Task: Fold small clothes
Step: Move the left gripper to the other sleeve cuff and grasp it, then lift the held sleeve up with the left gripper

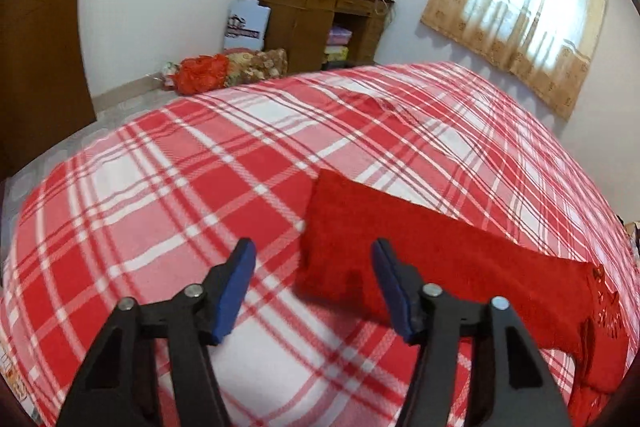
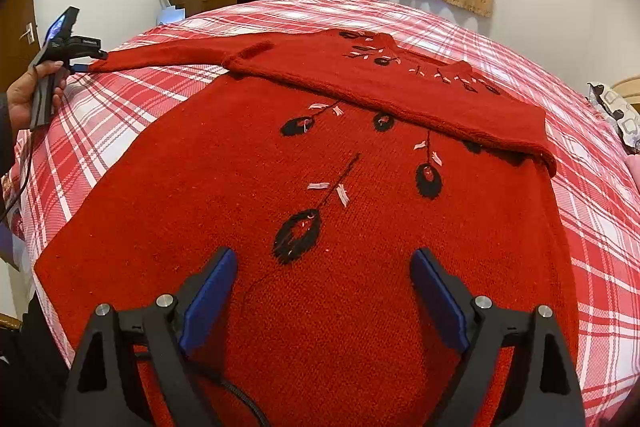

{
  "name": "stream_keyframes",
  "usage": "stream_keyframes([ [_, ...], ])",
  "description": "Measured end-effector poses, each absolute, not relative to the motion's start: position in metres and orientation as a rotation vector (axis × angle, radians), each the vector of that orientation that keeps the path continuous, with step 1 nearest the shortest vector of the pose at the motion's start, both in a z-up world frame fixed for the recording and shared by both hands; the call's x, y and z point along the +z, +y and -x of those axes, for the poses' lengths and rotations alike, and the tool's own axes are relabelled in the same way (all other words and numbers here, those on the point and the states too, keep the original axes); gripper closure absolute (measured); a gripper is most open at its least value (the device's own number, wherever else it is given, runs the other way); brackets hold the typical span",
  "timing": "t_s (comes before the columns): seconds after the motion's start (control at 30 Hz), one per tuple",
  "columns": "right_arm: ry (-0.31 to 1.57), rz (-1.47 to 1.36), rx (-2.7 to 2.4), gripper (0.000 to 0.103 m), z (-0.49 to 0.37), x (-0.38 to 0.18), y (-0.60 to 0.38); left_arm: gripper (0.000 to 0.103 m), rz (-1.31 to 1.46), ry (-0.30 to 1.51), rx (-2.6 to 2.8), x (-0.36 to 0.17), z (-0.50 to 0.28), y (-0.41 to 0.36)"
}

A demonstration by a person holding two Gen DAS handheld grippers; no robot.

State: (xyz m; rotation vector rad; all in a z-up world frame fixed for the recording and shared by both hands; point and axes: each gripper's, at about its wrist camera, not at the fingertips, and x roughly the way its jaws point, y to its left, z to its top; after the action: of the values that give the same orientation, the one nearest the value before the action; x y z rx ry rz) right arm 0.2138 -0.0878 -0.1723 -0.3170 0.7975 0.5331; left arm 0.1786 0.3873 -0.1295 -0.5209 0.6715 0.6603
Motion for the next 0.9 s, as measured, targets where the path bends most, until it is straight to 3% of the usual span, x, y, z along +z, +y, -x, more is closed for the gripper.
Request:
stream_keyframes([
  [0.23,0.785,0.312,0.531,0.012,-0.212,-0.174,-0.089,0.055,0.495,0.707,0.679,-0.138,-0.195,0.389],
  [0.37,0.784,0.310,0.529,0.011,-0.212,-0.174,-0.090,0.090,0.468,0.733,0.668,-0.138,-0.197,0.389],
  [0.9,0.771,0.189,0.476,0.011,-0.217,-0.156,-0.111,0.095,0.386,0.646,0.505,-0.063,-0.199,0.340],
])
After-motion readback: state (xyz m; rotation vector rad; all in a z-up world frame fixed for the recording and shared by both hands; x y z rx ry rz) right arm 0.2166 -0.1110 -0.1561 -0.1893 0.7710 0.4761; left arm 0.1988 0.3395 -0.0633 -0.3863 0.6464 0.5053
